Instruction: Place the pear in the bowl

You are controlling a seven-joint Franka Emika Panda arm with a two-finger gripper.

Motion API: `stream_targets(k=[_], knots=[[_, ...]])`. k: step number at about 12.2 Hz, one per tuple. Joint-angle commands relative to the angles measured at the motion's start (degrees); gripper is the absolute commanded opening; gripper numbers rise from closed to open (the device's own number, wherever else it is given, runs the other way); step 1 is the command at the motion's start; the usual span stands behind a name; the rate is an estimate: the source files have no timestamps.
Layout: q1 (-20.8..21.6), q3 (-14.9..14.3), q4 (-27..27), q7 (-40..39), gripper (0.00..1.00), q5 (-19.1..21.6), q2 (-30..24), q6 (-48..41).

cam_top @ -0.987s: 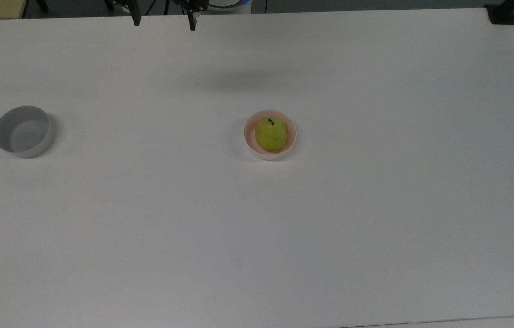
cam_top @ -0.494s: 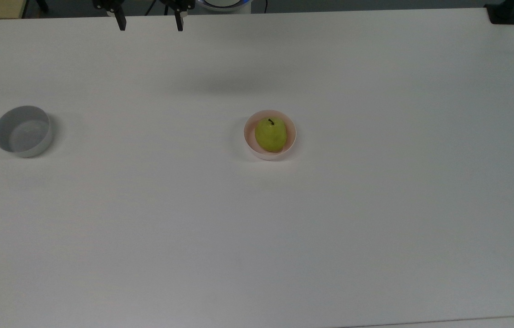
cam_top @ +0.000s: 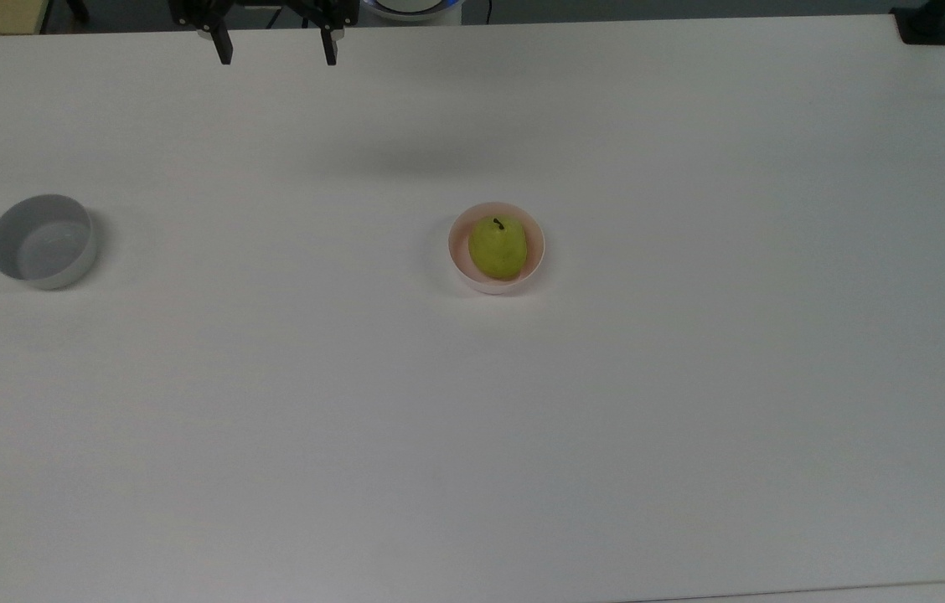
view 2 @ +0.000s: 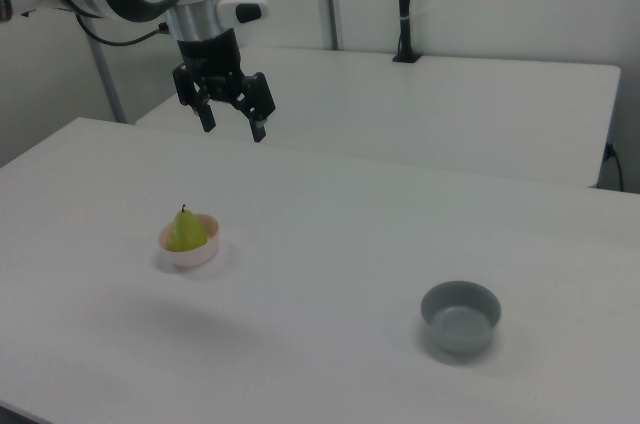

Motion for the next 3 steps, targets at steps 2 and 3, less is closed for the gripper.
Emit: stream_targets(k=[2, 3], knots=[[1.61, -1.14, -0.59, -0.34, 1.0, 0.84, -0.37, 1.04], [1.61, -1.14, -0.59, -0.34, 1.0, 0.84, -0.37, 1.04]])
